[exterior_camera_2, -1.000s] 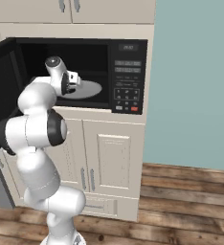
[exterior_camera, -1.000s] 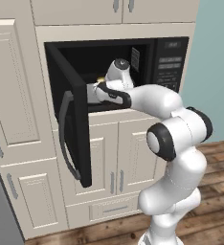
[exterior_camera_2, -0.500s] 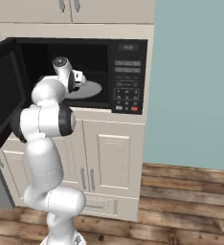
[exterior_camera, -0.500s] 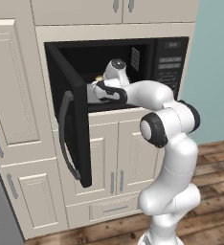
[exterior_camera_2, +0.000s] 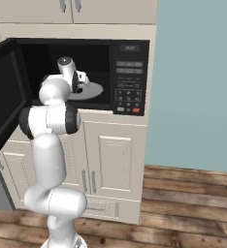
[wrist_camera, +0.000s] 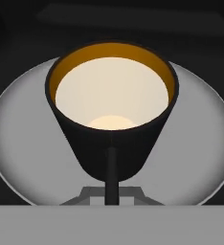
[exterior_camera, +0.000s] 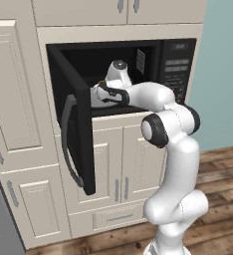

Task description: Pick the mug from the counter and place it inside the microwave. Then close the microwave.

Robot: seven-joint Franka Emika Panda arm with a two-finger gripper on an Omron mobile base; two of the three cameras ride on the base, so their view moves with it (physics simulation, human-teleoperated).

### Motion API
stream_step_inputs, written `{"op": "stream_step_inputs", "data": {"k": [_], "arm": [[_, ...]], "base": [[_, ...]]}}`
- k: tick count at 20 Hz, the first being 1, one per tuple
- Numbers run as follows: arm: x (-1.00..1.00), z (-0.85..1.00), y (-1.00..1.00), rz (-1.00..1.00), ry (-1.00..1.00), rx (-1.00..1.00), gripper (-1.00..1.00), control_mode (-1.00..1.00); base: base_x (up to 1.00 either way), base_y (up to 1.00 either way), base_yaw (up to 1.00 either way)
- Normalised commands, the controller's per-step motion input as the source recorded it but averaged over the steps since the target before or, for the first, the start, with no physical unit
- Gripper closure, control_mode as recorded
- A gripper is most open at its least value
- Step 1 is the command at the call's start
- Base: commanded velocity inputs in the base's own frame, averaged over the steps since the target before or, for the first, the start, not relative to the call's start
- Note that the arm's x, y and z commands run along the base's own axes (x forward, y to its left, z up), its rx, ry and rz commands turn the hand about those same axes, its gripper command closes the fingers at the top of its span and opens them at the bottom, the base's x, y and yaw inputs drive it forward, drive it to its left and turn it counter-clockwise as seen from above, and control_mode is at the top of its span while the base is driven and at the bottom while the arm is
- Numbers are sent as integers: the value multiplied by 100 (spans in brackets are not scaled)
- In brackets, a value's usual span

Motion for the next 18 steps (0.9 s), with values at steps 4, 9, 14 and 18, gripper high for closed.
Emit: {"op": "stream_step_inputs", "data": {"k": [4, 9, 14, 18], "arm": [[5, -53, 2, 0, 1, 0, 100, -100], [7, -28, 1, 0, 0, 0, 100, -100], [0, 0, -9, -1, 0, 3, 100, -100], [0, 0, -13, -1, 0, 8, -100, -100]], "base": [[0, 0, 0], [0, 0, 0], [0, 0, 0], [0, 0, 0]]}}
